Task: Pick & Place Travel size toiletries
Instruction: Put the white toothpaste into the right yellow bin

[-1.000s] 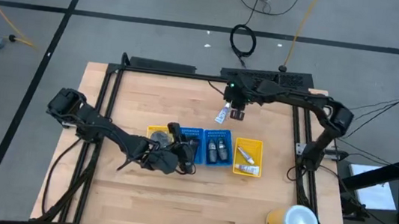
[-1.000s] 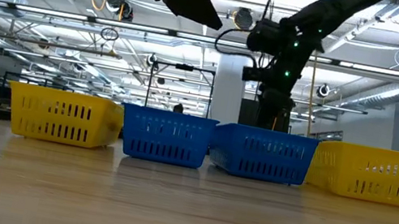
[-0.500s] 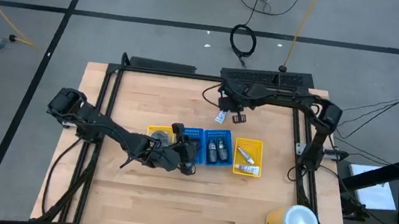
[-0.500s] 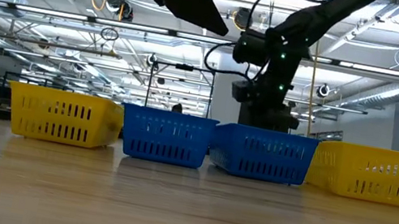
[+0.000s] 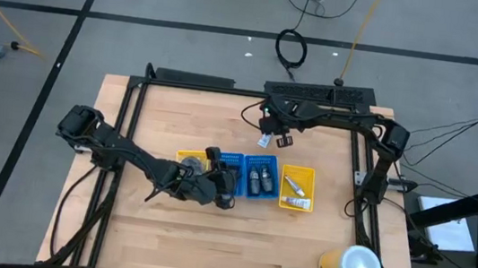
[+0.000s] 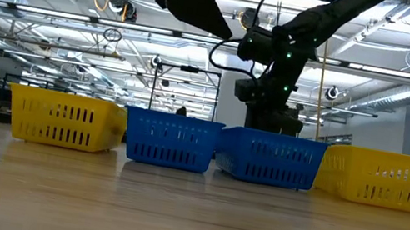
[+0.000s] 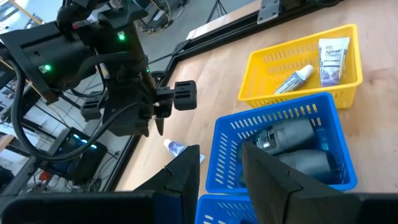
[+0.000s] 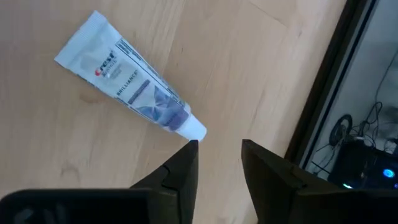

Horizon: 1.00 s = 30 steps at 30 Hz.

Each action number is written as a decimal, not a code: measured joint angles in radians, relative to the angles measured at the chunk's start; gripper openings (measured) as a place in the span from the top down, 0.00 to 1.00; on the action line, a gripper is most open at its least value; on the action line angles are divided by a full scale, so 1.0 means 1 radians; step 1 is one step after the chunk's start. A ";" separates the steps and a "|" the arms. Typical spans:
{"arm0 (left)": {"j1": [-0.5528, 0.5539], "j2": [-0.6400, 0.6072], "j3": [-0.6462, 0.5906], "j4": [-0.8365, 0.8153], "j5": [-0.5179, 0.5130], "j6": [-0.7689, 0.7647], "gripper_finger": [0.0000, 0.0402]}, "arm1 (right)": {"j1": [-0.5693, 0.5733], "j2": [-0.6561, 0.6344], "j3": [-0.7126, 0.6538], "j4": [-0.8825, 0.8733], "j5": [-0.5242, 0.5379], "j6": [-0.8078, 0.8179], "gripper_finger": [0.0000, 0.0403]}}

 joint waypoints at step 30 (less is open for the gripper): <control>0.003 0.000 0.000 -0.004 -0.001 -0.002 0.70 | -0.020 0.095 -0.124 0.223 -0.006 -0.177 0.64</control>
